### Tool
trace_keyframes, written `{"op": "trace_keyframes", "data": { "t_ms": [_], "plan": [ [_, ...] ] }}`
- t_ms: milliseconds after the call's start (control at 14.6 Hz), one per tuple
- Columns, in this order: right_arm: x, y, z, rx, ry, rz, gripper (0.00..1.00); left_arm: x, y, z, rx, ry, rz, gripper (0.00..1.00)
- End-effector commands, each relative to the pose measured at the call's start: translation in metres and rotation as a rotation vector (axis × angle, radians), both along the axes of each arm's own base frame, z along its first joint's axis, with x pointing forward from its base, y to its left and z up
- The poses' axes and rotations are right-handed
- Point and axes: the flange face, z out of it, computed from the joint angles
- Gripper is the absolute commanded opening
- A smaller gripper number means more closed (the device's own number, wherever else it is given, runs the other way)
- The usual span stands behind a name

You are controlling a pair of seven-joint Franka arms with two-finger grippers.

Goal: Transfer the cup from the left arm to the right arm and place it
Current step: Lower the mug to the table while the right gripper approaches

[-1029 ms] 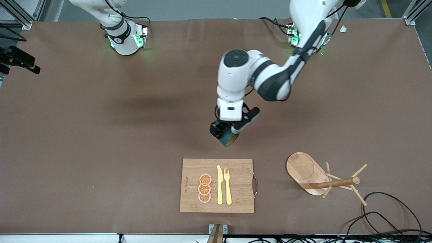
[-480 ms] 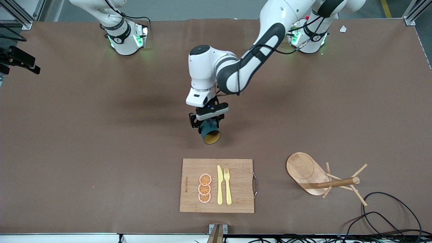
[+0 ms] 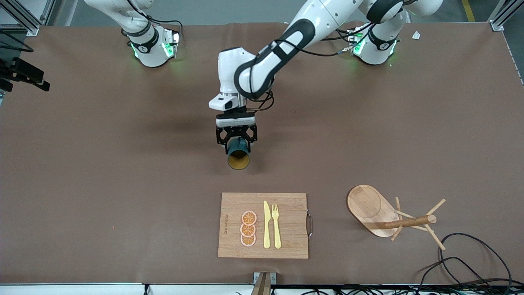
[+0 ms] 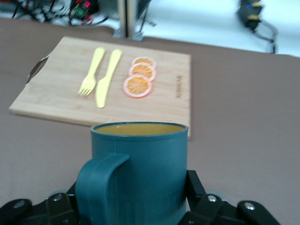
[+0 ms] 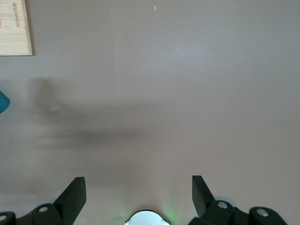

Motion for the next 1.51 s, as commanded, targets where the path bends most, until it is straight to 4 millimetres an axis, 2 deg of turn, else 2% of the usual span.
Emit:
{"op": "trace_keyframes", "data": {
  "t_ms": [0, 69, 206, 412, 549, 618, 755, 892, 961, 1098, 1235, 1304, 1441],
  "plan": [
    [0.012, -0.005, -0.015, 0.008, 0.024, -0.025, 1.0, -0.016, -0.013, -0.022, 0.024, -0.137, -0.048, 0.75],
    [0.013, -0.006, -0.016, 0.011, 0.026, -0.025, 1.0, -0.025, -0.016, -0.038, 0.035, -0.189, -0.071, 0.74],
    [0.024, -0.006, -0.034, 0.014, 0.05, -0.013, 1.0, -0.035, -0.018, -0.069, 0.017, -0.301, -0.122, 0.74],
    [0.048, -0.009, -0.078, 0.02, 0.115, -0.017, 1.0, -0.045, -0.022, -0.092, -0.087, -0.45, -0.158, 0.74],
    [0.057, -0.012, -0.099, 0.021, 0.149, -0.017, 1.0, -0.049, -0.023, -0.104, -0.166, -0.557, -0.145, 0.73],
    [0.062, -0.015, -0.113, 0.024, 0.175, -0.022, 1.0, -0.058, -0.023, -0.113, -0.187, -0.592, -0.173, 0.74],
    [0.065, -0.026, -0.127, 0.028, 0.198, -0.033, 1.0, -0.062, -0.015, -0.14, -0.178, -0.66, -0.2, 0.73],
    [0.065, -0.023, -0.136, 0.043, 0.214, -0.031, 1.0, -0.063, -0.009, -0.166, -0.147, -0.704, -0.25, 0.73],
    [0.065, -0.017, -0.138, 0.054, 0.217, -0.027, 1.0, -0.063, -0.008, -0.17, -0.141, -0.721, -0.271, 0.73],
    [0.071, 0.012, -0.14, 0.049, 0.189, 0.005, 1.0, -0.063, -0.007, -0.173, -0.129, -0.729, -0.285, 0.74],
    [0.078, 0.041, -0.156, 0.036, 0.16, -0.009, 1.0, -0.058, -0.004, -0.174, -0.119, -0.736, -0.285, 0.81],
    [0.079, 0.057, -0.164, 0.048, 0.148, -0.025, 1.0, -0.06, -0.001, -0.182, -0.11, -0.73, -0.289, 0.81],
    [0.083, 0.08, -0.187, 0.094, 0.148, -0.085, 1.0, -0.063, -0.001, -0.186, -0.107, -0.725, -0.293, 0.86]
  ]
}}
